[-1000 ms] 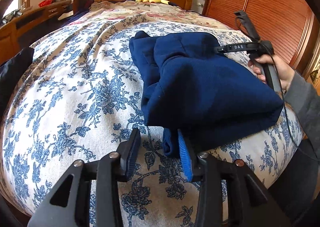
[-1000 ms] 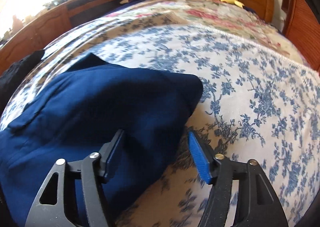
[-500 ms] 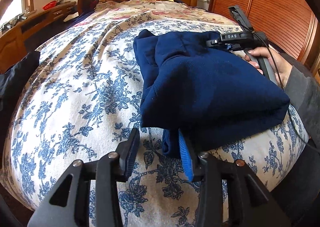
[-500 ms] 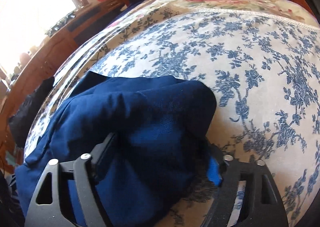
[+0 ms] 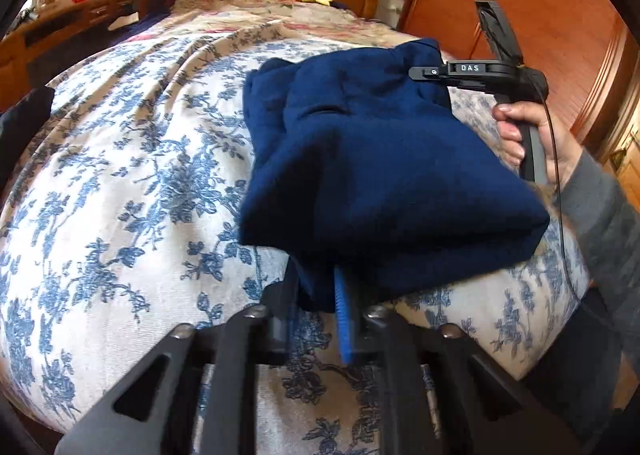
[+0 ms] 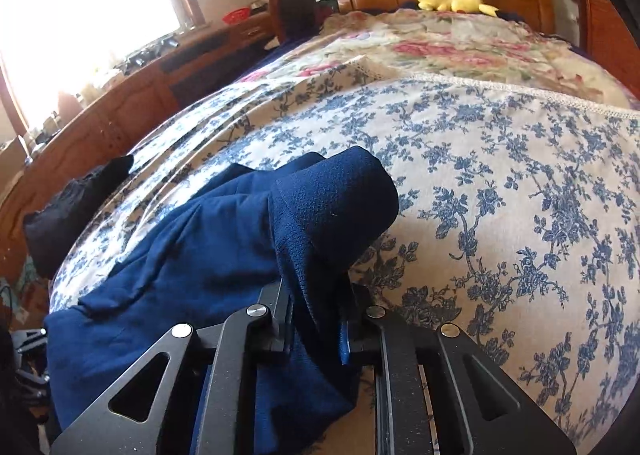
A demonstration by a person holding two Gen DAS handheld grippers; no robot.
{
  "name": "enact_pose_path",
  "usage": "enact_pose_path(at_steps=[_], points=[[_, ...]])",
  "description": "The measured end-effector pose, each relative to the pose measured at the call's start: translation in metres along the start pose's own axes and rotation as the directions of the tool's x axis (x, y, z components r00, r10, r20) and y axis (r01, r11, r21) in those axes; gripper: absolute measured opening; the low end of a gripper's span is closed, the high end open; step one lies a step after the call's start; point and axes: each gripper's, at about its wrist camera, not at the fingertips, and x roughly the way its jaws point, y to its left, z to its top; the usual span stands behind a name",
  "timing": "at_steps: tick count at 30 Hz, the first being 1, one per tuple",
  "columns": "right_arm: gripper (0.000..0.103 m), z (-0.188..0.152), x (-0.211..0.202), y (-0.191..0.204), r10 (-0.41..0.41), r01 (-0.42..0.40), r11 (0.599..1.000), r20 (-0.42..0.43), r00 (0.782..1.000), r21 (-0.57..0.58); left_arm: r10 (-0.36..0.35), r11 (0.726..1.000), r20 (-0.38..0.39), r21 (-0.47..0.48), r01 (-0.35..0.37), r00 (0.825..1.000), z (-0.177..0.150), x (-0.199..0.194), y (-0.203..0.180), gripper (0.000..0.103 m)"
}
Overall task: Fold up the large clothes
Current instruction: 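Grasp the blazer bundle with both tools and lift it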
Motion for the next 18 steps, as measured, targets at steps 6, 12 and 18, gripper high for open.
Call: enact_pose_path(at_steps=[6,12,18], points=[[0.011,0.020,-0.022,0.046,-0.070,0.075,0.995,0.064,0.995,-0.068,-0.004,1.000,0.097,0.030,0.001,0.995,0.012,-0.036,0.009,0.006],[0.011,0.050,-0.022,0.109,-0.088,0.097,0.985,0.067,0.994,-0.140,0.059,0.998,0.212,0.005,-0.062,0.975,0.029,-0.096,0.067,0.006],[0.011,0.084,0.003,0.202,-0.049,0.065,0.975,0.081,0.996,-0.211,0.202,0.979,0.286,-0.032,-0.201,0.937,0.037,-0.166,0.148,0.006]])
